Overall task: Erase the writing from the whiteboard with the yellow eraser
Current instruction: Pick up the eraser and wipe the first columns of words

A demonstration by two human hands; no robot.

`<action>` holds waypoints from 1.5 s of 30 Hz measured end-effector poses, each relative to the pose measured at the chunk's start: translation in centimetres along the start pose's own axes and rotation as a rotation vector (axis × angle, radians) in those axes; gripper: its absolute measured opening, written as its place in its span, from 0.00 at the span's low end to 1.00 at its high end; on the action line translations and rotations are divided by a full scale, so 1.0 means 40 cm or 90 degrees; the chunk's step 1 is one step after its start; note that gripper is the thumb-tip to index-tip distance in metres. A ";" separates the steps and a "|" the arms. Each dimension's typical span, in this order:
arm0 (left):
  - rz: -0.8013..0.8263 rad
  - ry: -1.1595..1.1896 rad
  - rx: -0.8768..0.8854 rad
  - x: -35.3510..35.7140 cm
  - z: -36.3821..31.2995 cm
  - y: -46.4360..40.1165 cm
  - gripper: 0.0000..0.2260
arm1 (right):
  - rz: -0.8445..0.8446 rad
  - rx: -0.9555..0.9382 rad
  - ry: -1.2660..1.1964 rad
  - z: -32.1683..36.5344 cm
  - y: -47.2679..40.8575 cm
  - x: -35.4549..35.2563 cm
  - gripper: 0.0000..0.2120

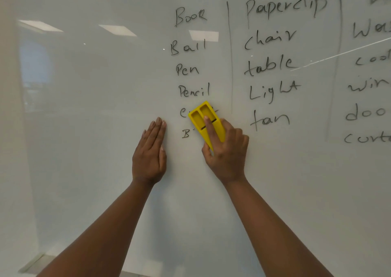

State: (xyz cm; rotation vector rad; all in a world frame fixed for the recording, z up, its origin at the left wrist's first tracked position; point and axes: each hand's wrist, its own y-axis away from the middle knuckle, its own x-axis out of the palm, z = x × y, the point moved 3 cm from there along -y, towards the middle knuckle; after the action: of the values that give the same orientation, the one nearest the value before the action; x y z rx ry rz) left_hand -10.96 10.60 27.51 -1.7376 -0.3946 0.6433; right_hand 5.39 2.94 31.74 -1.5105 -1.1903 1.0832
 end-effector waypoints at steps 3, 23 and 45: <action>-0.005 0.010 -0.007 0.003 0.001 -0.001 0.23 | 0.018 -0.047 -0.014 0.025 0.012 0.003 0.24; -0.016 -0.106 -0.009 -0.004 0.009 -0.209 0.26 | 0.038 -0.199 -0.021 -0.006 -0.079 -0.020 0.29; -0.067 -0.006 0.001 0.005 0.024 -0.208 0.25 | 0.049 -0.301 -0.051 0.019 -0.061 -0.001 0.28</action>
State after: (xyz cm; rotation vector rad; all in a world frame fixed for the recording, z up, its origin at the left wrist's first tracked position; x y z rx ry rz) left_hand -10.78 13.62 35.34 -1.7010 -0.4890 0.5755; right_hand 4.17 3.31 33.95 -1.8972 -1.5299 0.9599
